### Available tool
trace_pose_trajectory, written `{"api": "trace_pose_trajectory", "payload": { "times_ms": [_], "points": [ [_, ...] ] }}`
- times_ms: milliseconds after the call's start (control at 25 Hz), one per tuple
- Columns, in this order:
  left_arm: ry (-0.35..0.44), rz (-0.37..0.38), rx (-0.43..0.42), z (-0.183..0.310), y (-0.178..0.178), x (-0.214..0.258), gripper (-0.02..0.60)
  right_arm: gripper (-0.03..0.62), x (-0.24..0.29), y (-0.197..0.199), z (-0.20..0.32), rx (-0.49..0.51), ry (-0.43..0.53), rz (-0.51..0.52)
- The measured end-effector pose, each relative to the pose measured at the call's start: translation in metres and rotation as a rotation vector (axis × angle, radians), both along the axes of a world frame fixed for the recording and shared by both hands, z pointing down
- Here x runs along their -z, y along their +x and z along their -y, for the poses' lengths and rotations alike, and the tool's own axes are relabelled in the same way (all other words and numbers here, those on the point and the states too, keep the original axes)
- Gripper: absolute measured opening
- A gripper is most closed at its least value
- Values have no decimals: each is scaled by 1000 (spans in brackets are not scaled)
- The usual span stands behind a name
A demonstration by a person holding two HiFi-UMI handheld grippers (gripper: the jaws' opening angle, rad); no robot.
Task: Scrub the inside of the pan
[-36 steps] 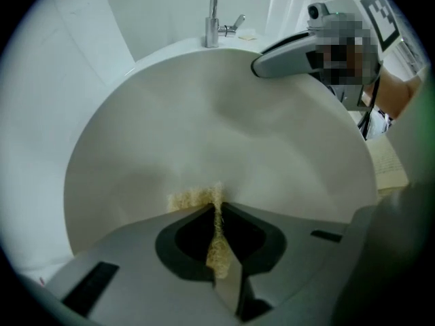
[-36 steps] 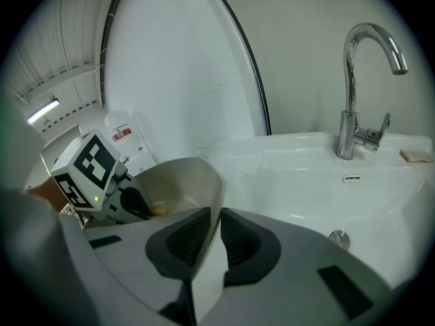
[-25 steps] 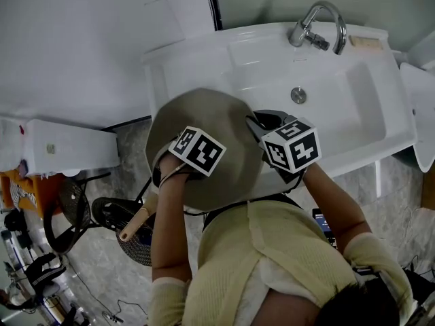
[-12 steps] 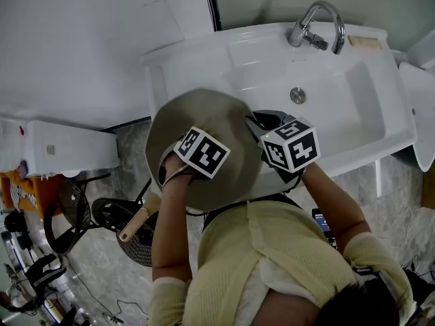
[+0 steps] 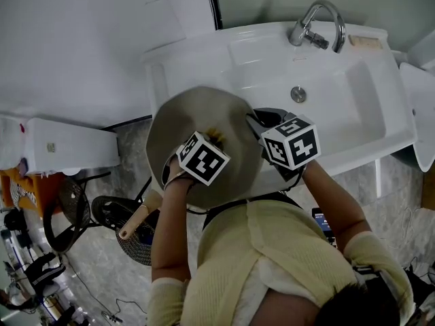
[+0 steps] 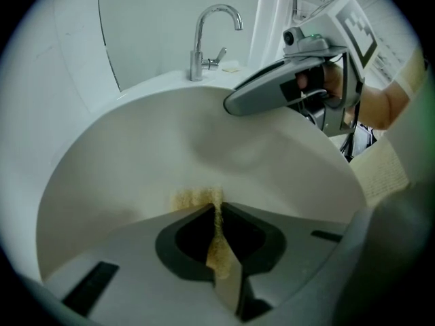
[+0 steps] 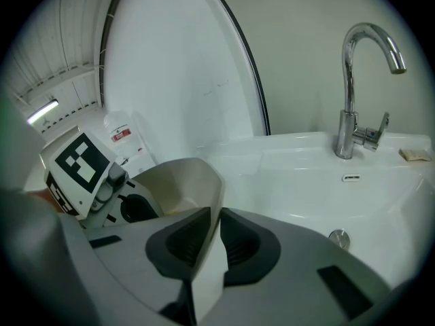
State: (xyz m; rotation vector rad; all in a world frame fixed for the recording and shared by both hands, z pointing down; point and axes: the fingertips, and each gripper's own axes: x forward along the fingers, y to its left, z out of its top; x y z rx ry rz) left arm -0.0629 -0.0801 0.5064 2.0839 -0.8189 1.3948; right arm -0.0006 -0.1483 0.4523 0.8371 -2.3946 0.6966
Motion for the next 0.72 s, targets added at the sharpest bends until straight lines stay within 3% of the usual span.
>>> {"api": "trace_pose_trajectory", "payload": {
  "times_ms": [280,720],
  "points": [
    [-30,-77,-6,-12,11,0,81,48,0,0,0,-6,3,1],
    [-56,-139,-96,-42,30,3,81,48,1,0,0,-9,4,-2]
  ]
}}
